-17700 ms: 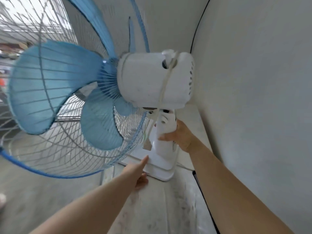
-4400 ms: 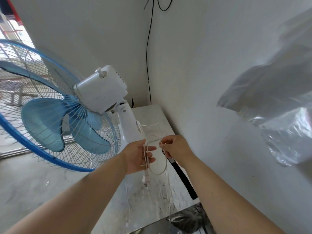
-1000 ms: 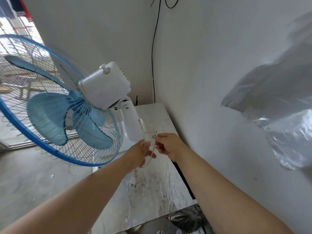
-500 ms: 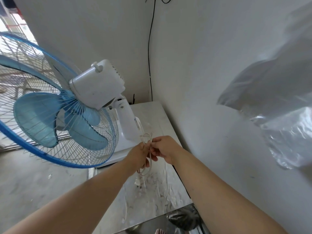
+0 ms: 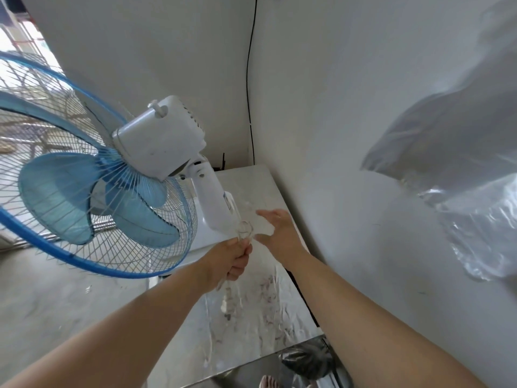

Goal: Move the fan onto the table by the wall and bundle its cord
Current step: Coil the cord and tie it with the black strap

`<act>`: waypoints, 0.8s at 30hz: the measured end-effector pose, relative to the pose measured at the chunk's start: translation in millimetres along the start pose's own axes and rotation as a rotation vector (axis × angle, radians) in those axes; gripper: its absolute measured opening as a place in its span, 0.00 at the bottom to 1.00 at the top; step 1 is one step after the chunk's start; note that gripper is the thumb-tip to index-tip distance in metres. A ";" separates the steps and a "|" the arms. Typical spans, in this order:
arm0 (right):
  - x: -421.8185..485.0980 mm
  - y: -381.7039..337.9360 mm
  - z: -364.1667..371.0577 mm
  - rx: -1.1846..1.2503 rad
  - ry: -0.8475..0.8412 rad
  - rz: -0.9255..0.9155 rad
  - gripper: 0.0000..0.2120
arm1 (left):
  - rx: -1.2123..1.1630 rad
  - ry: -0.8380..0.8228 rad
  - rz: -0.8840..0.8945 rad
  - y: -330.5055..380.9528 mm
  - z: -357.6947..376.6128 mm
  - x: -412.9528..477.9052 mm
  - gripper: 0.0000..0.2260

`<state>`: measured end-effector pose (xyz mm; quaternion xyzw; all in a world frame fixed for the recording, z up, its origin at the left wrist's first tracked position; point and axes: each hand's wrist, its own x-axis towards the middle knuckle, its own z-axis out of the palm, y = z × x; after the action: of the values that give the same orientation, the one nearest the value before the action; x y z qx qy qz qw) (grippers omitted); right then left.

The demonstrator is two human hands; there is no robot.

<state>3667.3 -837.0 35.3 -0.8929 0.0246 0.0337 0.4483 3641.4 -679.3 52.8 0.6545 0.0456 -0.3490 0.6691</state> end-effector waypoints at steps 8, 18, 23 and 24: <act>6.9 1.9 -0.4 0.798 -0.127 0.485 0.05 | 0.883 0.103 0.199 -6.1 -3.2 14.4 0.11; 2.8 19.5 -20.4 0.372 -0.285 0.339 0.10 | 1.374 -0.135 0.132 6.7 13.6 45.2 0.18; 0.7 28.4 -20.6 0.510 -0.100 0.400 0.04 | 1.598 0.008 0.124 22.0 29.6 66.3 0.18; 0.4 30.8 -21.1 0.521 -0.078 0.421 0.06 | 1.593 0.046 0.124 24.1 33.2 69.8 0.20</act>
<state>3666.2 -872.2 23.2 -0.7216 0.1989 0.1524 0.6453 3693.5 -740.3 41.7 0.9441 -0.2401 -0.2253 0.0175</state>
